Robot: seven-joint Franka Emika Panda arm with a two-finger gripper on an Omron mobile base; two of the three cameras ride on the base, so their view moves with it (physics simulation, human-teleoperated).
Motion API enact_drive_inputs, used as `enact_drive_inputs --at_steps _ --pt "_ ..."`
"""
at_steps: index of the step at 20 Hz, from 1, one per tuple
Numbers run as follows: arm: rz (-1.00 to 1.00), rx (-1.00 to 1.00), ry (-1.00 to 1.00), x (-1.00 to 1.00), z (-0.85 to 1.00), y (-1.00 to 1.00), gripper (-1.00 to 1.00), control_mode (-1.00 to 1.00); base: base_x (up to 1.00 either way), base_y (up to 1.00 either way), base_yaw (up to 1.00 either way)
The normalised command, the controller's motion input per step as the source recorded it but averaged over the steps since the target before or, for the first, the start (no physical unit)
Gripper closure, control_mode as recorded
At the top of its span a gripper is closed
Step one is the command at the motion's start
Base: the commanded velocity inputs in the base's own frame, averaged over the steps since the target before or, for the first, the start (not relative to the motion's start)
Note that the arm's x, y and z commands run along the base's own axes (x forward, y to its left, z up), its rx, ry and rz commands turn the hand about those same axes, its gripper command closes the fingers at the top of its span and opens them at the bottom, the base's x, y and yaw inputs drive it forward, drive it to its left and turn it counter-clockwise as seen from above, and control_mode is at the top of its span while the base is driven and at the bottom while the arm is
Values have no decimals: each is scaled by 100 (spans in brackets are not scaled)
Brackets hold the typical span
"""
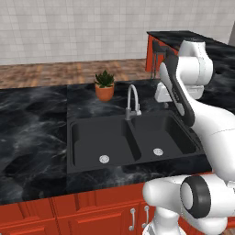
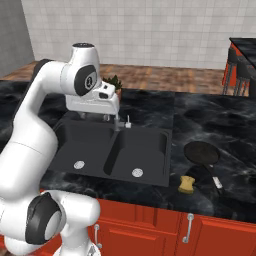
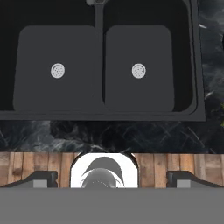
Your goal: Pick the pan and sponge and place them into the sink. Then turn on the water.
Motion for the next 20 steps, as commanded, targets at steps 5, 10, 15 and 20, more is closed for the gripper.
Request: enact_drive_inputs --at_steps 5,10,15,20 --pt "0 0 6 -3 1 -24 -100 -100 0 0 0" --pt "1 0 4 -1 -3 -20 -100 -100 0 0 0" --pt "2 0 3 0 -3 -19 -100 -100 0 0 0" --pt "5 0 1 0 -1 -16 -100 -100 0 0 0"
